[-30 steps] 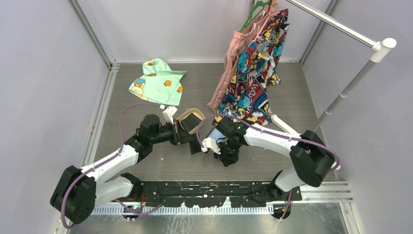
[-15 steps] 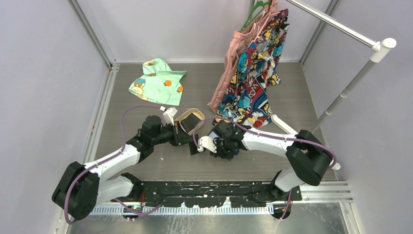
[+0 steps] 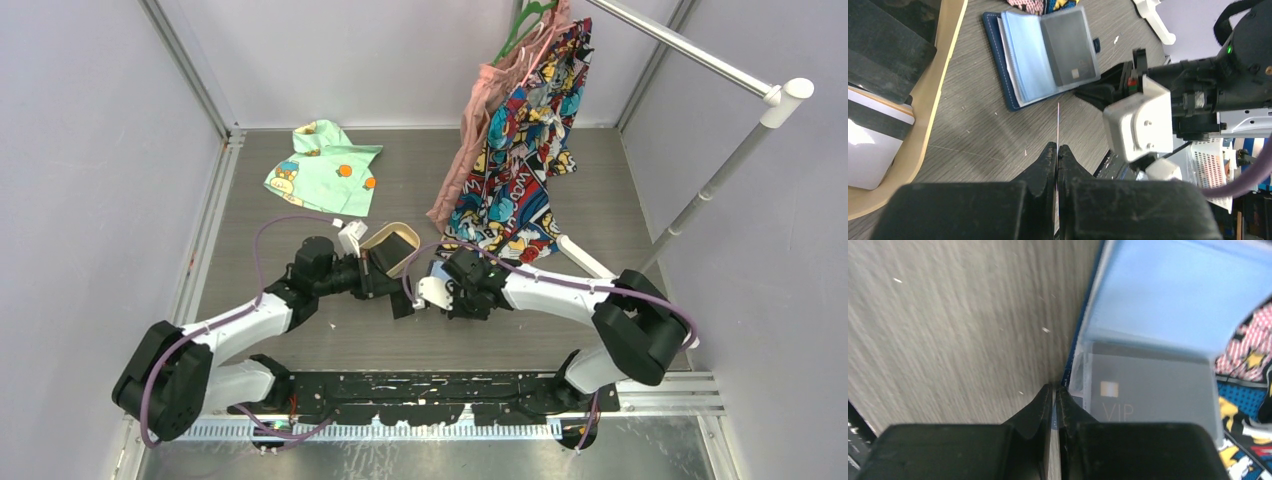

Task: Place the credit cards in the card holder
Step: Insert the credit card into the card holder.

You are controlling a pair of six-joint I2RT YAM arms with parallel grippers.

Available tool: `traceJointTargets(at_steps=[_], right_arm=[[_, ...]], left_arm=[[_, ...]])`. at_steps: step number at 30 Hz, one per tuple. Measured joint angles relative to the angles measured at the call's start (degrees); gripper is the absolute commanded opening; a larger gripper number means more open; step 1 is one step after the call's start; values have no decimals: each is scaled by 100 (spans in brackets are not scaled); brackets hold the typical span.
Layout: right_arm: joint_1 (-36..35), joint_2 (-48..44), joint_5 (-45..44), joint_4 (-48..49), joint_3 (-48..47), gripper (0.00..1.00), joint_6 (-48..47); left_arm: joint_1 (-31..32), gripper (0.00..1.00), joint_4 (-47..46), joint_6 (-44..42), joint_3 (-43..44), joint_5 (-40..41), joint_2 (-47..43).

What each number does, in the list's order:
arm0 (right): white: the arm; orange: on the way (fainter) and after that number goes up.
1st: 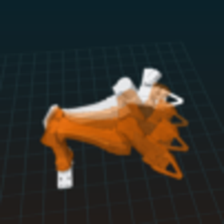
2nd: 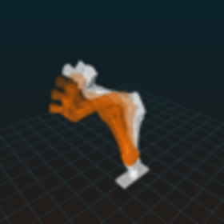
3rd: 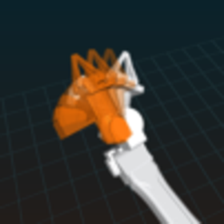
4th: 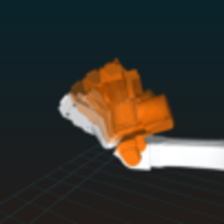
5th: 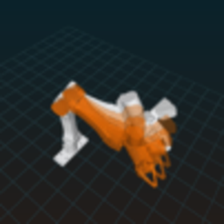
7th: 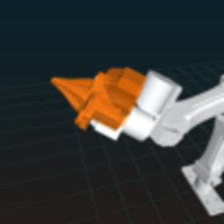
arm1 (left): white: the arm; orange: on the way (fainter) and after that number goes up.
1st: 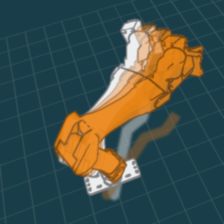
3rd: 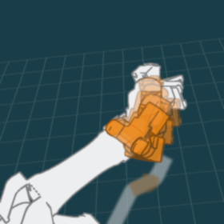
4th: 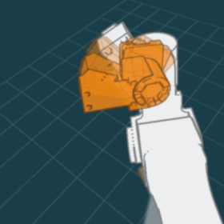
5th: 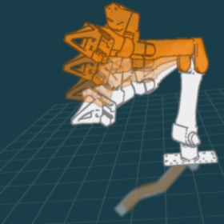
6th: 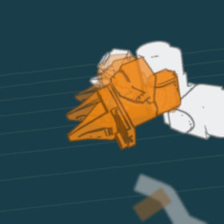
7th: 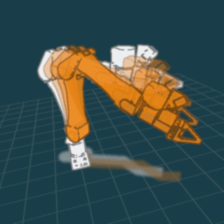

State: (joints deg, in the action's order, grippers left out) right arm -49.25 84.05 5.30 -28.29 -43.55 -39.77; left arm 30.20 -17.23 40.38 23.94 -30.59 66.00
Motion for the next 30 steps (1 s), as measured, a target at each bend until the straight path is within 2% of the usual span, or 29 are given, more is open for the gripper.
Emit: traceJointTargets(at_steps=[5, 8, 10, 14, 17, 20, 23, 30], right_arm=[[501, -140, -98, -118, 31, 16, -2], [951, -315, 306, -575, -101, 19, 9], [1272, -422, 769, -1016, -319, 25, 9], [2105, -671, 1912, -1832, -898, 47, 72], [2822, -675, 2562, -1902, -1132, 52, 577], [3359, -385, 3012, -1687, -1252, 53, 1423], [3574, 160, 3259, -1434, -1368, 50, 2162], [3626, 1397, 3407, -1086, -1593, 35, 3167]], left_arm=[[20, 0, -173, 76, 35, -133, 330], [74, 0, -319, 170, 168, -170, 647], [155, 0, -455, 278, 337, -181, 894], [422, 0, -881, 514, 721, -105, 1392], [664, 0, -1307, 728, 981, 81, 1816], [811, 0, -1576, 896, 1154, 256, 2194], [881, 0, -1694, 1010, 1307, 415, 2522], [883, 0, -1733, 1110, 1364, 820, 2747]])
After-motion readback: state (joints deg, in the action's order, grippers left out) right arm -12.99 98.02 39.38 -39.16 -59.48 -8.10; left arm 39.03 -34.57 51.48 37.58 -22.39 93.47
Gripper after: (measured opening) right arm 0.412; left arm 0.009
